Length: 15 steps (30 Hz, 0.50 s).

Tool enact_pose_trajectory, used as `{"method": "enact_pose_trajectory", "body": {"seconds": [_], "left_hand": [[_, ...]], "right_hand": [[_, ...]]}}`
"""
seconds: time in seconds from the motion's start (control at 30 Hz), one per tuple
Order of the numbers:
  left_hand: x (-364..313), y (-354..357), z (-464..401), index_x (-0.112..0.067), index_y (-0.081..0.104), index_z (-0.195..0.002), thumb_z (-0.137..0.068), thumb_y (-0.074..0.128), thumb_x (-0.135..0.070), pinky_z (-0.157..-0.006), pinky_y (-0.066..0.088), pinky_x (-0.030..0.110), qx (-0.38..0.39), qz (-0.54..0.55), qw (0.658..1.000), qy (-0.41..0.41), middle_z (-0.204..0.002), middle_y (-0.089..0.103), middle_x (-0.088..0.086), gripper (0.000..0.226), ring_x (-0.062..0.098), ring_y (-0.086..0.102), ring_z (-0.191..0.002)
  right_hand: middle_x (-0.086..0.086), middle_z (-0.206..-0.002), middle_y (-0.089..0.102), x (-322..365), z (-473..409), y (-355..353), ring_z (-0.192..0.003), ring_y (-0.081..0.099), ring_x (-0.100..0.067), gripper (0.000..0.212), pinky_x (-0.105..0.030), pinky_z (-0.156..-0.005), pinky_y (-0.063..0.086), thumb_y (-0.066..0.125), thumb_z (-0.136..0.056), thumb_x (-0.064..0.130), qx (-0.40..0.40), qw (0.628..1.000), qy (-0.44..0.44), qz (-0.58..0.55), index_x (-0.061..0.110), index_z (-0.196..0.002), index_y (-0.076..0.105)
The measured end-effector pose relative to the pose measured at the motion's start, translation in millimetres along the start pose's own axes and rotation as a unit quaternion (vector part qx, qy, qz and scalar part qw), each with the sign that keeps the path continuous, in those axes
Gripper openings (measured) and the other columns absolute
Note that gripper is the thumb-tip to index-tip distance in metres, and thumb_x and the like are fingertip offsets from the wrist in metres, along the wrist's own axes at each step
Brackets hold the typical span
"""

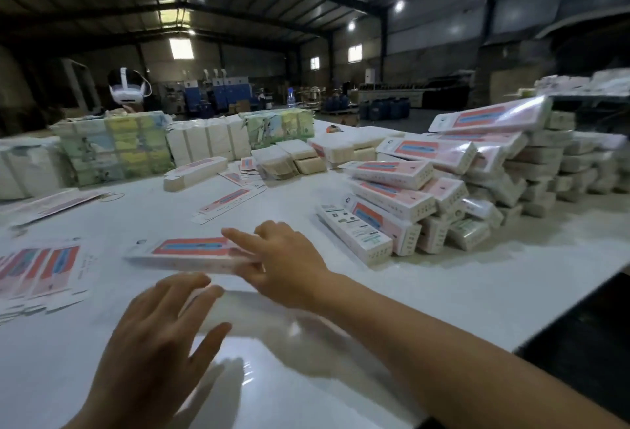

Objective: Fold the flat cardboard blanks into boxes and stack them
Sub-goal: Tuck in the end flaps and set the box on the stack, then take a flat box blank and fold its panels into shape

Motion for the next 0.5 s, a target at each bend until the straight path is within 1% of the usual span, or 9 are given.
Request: {"method": "enact_pose_trajectory", "body": {"seconds": [0.1,0.13,0.17,0.23,0.3,0.37,0.4,0.47,0.5], "left_hand": [[-2,9,0,-0.012,0.071,-0.094,-0.093,0.037,-0.048,-0.068,0.049,0.045,-0.026,0.027,0.999,0.034,-0.101,0.065,0.01,0.049,0.029,0.055,-0.095],[-1,12,0,-0.015,0.069,-0.095,-0.092,0.038,-0.049,-0.066,0.049,0.045,-0.032,0.037,0.998,0.042,-0.1,0.065,0.009,0.046,0.027,0.054,-0.095],[1,15,1,-0.018,0.067,-0.096,-0.092,0.038,-0.05,-0.066,0.048,0.044,-0.035,0.045,0.997,0.046,-0.1,0.065,0.008,0.044,0.026,0.054,-0.094],[7,21,2,-0.02,0.066,-0.094,-0.092,0.038,-0.053,-0.064,0.047,0.044,-0.03,0.062,0.997,0.04,-0.097,0.065,0.007,0.044,0.025,0.053,-0.093],[13,26,1,-0.021,0.066,-0.092,-0.092,0.037,-0.055,-0.061,0.048,0.045,-0.025,0.077,0.996,0.029,-0.094,0.066,0.008,0.045,0.023,0.053,-0.09],[14,28,0,-0.023,0.064,-0.093,-0.092,0.037,-0.055,-0.059,0.048,0.043,-0.02,0.088,0.995,0.031,-0.09,0.067,0.007,0.042,0.02,0.052,-0.087],[15,29,0,-0.022,0.065,-0.092,-0.092,0.037,-0.055,-0.057,0.049,0.042,-0.016,0.097,0.995,0.028,-0.089,0.067,0.007,0.043,0.018,0.052,-0.086],[17,30,-2,-0.018,0.071,-0.086,-0.092,0.037,-0.056,-0.056,0.05,0.042,-0.004,0.107,0.994,0.006,-0.089,0.067,0.006,0.051,0.017,0.053,-0.084],[17,31,-1,-0.016,0.074,-0.084,-0.092,0.036,-0.057,-0.057,0.05,0.042,0.002,0.108,0.994,-0.004,-0.088,0.067,0.005,0.055,0.016,0.053,-0.084]], "right_hand": [[-0.017,-0.11,0.055,-31,-12,-63,-0.096,0.05,-0.033,0.037,-0.042,-0.077,0.044,0.05,-0.093,0.032,-0.138,0.989,0.017,0.054,0.03,-0.13,0.053],[-0.016,-0.11,0.056,-45,-13,-83,-0.097,0.051,-0.034,0.034,-0.044,-0.08,0.043,0.052,-0.092,0.031,-0.169,0.981,0.021,0.093,0.029,-0.125,0.057],[-0.015,-0.111,0.056,-65,-13,-100,-0.099,0.052,-0.034,0.032,-0.045,-0.084,0.042,0.053,-0.091,0.03,-0.183,0.972,0.033,0.145,0.028,-0.122,0.059],[-0.014,-0.12,0.052,-118,-5,-125,-0.108,0.048,-0.033,0.033,-0.049,-0.093,0.036,0.05,-0.091,0.029,-0.169,0.95,0.1,0.244,0.03,-0.123,0.058],[-0.014,-0.128,0.045,-187,14,-138,-0.118,0.041,-0.032,0.035,-0.056,-0.102,0.028,0.047,-0.091,0.028,-0.116,0.925,0.202,0.3,0.031,-0.125,0.056],[-0.015,-0.126,0.045,-240,38,-146,-0.117,0.041,-0.033,0.036,-0.055,-0.103,0.029,0.046,-0.092,0.03,-0.095,0.91,0.279,0.293,0.034,-0.126,0.055],[-0.016,-0.124,0.046,-259,48,-153,-0.114,0.043,-0.034,0.036,-0.053,-0.1,0.032,0.045,-0.092,0.032,-0.107,0.906,0.308,0.271,0.037,-0.127,0.055],[-0.016,-0.122,0.046,-290,59,-167,-0.112,0.044,-0.036,0.036,-0.051,-0.096,0.037,0.044,-0.093,0.034,-0.127,0.894,0.348,0.251,0.039,-0.128,0.054],[-0.017,-0.122,0.046,-301,62,-174,-0.113,0.044,-0.036,0.037,-0.051,-0.095,0.038,0.043,-0.094,0.035,-0.122,0.889,0.364,0.249,0.039,-0.129,0.053]]}}
Point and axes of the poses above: each hand's wrist, its own z-axis away from the middle knuckle, its own y-axis out of the palm, x = y × z, the point moved 9 cm from there along -z, towards the middle knuckle
